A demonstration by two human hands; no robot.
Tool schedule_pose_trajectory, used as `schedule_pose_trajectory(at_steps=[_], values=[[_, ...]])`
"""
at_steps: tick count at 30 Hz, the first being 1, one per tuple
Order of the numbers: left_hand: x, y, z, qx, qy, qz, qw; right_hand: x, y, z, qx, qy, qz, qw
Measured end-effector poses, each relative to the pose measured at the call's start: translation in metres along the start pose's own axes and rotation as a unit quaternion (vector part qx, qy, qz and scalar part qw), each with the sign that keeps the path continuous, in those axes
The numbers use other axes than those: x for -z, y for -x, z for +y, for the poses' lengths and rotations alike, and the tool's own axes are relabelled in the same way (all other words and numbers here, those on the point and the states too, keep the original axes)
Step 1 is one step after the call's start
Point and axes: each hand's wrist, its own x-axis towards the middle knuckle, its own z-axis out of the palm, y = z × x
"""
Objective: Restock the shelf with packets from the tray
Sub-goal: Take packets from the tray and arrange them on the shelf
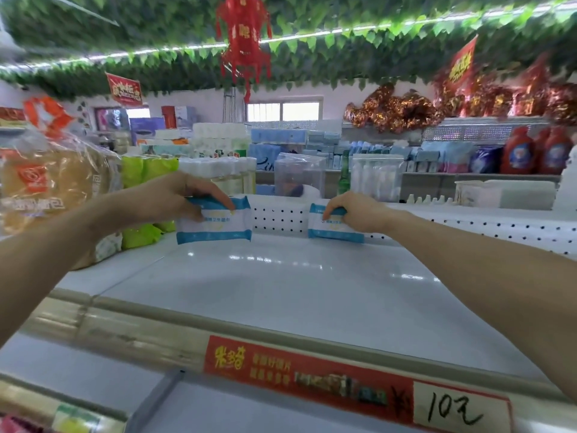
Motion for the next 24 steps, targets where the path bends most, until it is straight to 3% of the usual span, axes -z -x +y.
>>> schedule_pose_trajectory(at_steps=[14, 24], values=[[-0.005, 0.016, 0.009, -0.009, -0.03, 0.003, 1.0, -0.012, -0.009, 0.008, 0.09, 0.127, 0.036, 0.987], [-0.006, 0.018, 0.013, -0.001, -0.026, 0.008, 1.0, 0.0, -0.005, 0.013, 0.1, 0.103, 0.033, 0.989]])
